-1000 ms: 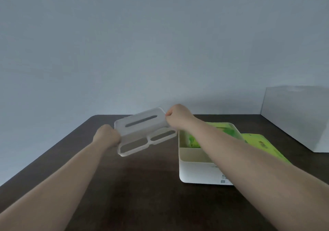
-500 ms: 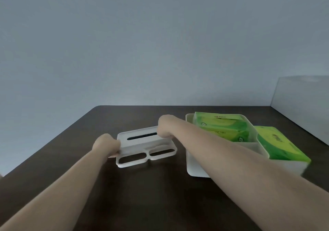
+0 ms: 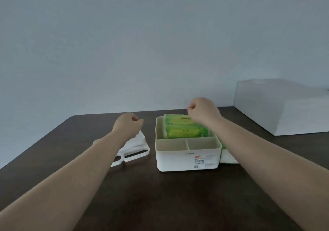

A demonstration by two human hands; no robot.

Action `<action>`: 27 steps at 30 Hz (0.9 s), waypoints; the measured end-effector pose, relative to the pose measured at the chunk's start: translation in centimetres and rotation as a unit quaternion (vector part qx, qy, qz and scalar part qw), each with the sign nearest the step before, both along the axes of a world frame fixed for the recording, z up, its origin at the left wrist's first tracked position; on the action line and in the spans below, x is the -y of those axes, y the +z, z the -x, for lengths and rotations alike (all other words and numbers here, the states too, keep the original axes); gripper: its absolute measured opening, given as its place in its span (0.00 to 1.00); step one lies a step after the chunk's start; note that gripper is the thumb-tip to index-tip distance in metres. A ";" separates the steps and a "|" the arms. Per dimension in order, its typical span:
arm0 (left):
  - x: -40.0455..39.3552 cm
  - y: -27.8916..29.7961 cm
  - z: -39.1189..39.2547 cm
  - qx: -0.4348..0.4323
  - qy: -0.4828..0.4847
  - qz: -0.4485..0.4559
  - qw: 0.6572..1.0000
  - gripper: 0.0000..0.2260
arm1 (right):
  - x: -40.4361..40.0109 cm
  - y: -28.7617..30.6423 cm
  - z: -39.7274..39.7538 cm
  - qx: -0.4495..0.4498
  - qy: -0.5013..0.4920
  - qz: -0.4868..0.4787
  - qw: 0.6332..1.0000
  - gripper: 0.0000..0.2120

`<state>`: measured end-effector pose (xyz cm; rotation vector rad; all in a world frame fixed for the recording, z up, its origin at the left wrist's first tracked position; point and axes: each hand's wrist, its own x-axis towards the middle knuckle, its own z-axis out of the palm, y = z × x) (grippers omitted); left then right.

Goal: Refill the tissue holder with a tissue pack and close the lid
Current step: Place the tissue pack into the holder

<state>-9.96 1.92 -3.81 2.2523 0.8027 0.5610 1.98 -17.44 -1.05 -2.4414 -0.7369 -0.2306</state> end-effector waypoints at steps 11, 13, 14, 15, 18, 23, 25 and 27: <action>6.0 0.5 -4.9 -0.126 -0.030 -0.039 0.991 0.16 | 8.2 -2.9 -0.5 -0.192 -0.110 0.005 0.975 0.19; 6.2 0.4 -5.3 -0.146 -0.022 -0.047 0.988 0.14 | 8.7 -2.9 -0.5 -0.201 -0.101 0.048 0.973 0.20; 6.2 0.2 -5.5 -0.155 -0.023 -0.053 0.986 0.11 | 8.9 -2.8 -0.3 -0.211 -0.088 0.079 0.970 0.22; 6.2 0.1 -5.7 -0.160 -0.021 -0.056 0.985 0.09 | 9.1 -2.7 -0.1 -0.220 -0.074 0.108 0.967 0.23; 5.7 0.1 -5.9 -0.103 -0.006 -0.029 0.994 0.03 | 9.5 -2.4 -0.3 -0.219 -0.063 0.194 0.954 0.30; 3.7 1.9 -6.2 0.061 0.034 0.047 0.996 0.06 | 8.9 -2.9 -1.9 -0.212 -0.072 0.232 0.947 0.39; 2.9 2.4 -6.5 0.107 0.041 0.080 0.990 0.09 | 8.5 -3.7 -2.5 -0.205 -0.087 0.231 0.947 0.42; 2.2 2.6 -6.8 0.147 0.051 0.106 0.982 0.09 | 8.2 -4.7 -3.1 -0.196 -0.118 0.221 0.948 0.45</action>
